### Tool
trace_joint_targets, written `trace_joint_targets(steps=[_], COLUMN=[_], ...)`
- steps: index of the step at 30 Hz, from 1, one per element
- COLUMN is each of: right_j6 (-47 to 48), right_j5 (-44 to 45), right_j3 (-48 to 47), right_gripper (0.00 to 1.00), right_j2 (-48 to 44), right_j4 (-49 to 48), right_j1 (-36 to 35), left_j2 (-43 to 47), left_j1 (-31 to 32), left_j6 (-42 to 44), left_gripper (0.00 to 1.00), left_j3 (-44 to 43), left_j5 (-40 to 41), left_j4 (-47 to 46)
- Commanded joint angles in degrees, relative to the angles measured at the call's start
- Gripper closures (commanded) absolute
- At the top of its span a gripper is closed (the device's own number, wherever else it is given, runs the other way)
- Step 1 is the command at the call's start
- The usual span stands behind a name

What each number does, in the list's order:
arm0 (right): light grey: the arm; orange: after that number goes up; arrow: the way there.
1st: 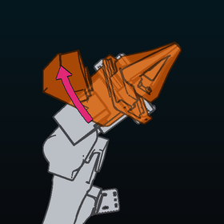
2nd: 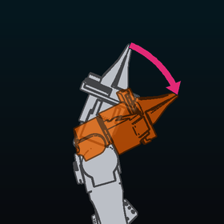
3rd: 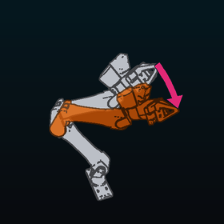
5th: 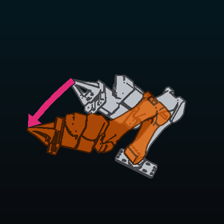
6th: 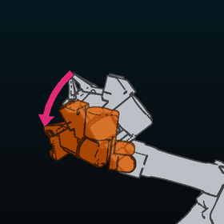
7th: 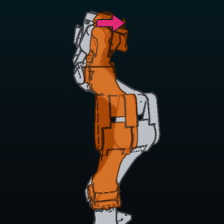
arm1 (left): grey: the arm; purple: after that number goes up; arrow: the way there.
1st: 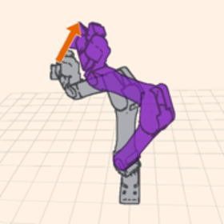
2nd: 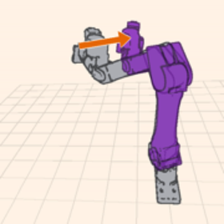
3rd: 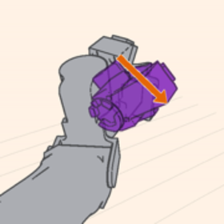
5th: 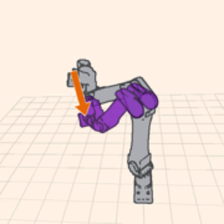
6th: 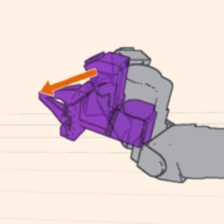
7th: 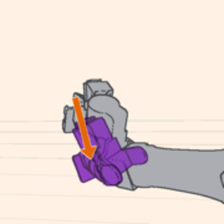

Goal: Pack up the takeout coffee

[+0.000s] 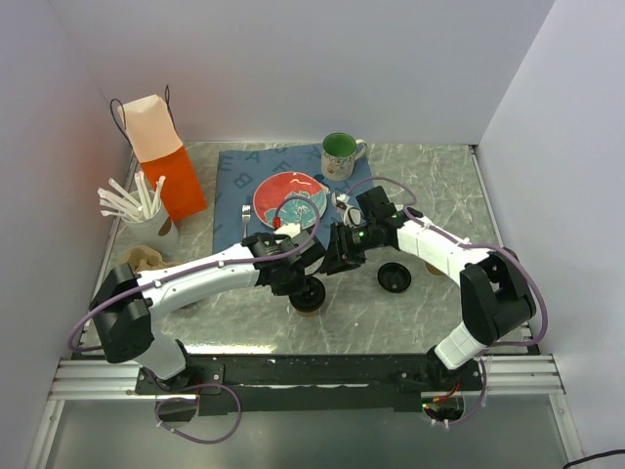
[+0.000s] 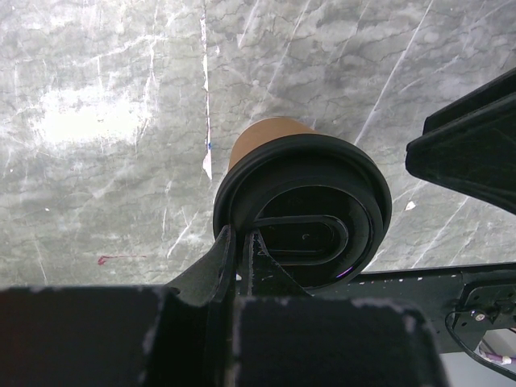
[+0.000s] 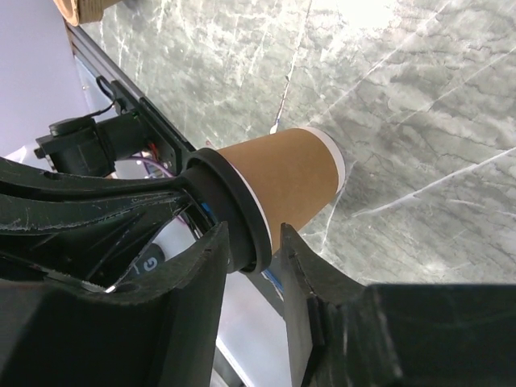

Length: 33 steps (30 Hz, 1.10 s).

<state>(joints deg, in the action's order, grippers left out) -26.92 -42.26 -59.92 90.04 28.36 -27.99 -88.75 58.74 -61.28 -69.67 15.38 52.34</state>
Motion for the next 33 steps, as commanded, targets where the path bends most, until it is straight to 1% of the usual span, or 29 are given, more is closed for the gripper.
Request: trace_joint_targets(steps=[1, 14, 21, 27, 30, 33], right_j6=[0.4, 0.4, 0.8, 0.9, 1.2, 1.7], right_j5=[-1.0, -1.9, 2.7, 5.6, 5.8, 5.2], right_j3=[-0.3, 3.0, 5.5, 12.4, 12.5, 9.7], right_gripper=[0.61, 0.64, 0.71, 0.74, 0.75, 0.75], right_j2=[-1.6, 0.1, 1.8, 4.0, 5.1, 3.6], right_j4=[-0.6, -3.0, -3.1, -6.6, -6.8, -5.1], right_j1=[-0.6, -2.1, -2.2, -2.0, -2.0, -2.0], left_j2=[-6.2, -6.3, -7.2, -7.4, -7.8, -7.5], left_j1=[0.9, 1.1, 1.2, 1.6, 1.7, 1.8], left_j6=[0.1, 0.0, -0.2, -1.1, -1.2, -1.4], left_gripper=[0.99, 0.99, 0.99, 0.99, 0.99, 0.99], left_j3=[4.6, 5.2, 6.5, 9.0, 9.7, 9.3], left_j5=[-3.2, -3.5, -4.0, -4.7, -5.0, -4.6], left_j4=[-0.6, -0.9, -1.9, -3.1, -3.4, -2.8])
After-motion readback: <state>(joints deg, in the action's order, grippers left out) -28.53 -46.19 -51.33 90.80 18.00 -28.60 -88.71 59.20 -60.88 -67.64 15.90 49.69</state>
